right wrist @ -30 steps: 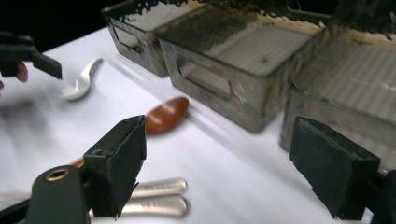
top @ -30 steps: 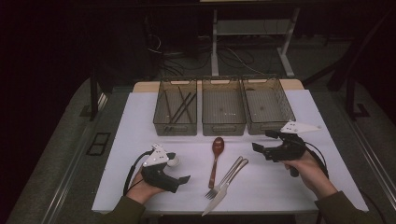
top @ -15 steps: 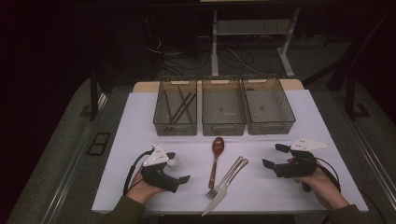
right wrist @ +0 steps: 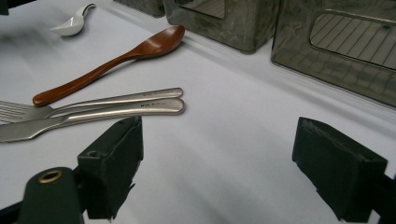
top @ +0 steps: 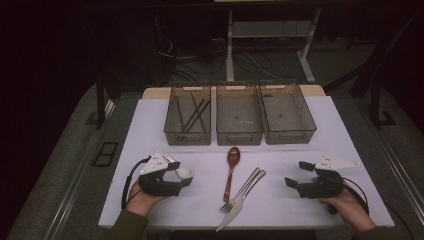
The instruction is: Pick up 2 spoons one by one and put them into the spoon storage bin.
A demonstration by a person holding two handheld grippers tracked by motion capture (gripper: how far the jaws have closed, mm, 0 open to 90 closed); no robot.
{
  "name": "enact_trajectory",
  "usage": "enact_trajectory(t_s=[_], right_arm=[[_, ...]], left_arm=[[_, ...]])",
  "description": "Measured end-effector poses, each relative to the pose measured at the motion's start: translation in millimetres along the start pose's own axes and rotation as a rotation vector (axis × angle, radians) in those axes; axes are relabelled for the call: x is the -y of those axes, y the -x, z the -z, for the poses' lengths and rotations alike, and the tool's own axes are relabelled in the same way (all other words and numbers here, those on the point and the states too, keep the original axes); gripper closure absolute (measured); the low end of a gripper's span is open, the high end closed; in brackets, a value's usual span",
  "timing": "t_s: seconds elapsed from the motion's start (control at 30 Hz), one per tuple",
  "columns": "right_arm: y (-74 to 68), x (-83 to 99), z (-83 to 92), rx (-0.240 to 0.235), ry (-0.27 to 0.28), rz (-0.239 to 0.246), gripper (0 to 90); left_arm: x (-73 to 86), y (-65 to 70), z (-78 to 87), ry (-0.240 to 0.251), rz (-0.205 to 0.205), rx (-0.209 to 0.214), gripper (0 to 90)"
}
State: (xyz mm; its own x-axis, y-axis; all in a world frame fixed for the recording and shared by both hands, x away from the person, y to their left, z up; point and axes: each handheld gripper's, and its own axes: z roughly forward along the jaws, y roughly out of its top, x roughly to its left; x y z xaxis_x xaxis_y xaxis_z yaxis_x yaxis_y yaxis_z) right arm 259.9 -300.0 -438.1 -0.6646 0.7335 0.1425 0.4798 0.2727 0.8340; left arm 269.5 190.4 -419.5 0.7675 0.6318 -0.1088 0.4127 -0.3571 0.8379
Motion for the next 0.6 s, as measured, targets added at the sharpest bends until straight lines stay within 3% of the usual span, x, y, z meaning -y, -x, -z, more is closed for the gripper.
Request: enact_trajectory(t_s=[0.17,0.37,0.6], right_arm=[[-0.6,0.4,-1.8,-0.005,-0.009,0.004,16.0],[-2.0,0.2,-3.3,-0.011,-0.012,0.006,16.0],[-1.6,0.6,-3.6,-0.013,-0.013,0.002,16.0]], left_arm=[[12.1,-10.9,10.5,-0.046,0.04,0.002,61.5],[16.9,-13.8,3.5,-0.126,0.023,0.015,84.7],[18.0,-12.8,-9.6,-0.169,0.019,0.038,88.4]])
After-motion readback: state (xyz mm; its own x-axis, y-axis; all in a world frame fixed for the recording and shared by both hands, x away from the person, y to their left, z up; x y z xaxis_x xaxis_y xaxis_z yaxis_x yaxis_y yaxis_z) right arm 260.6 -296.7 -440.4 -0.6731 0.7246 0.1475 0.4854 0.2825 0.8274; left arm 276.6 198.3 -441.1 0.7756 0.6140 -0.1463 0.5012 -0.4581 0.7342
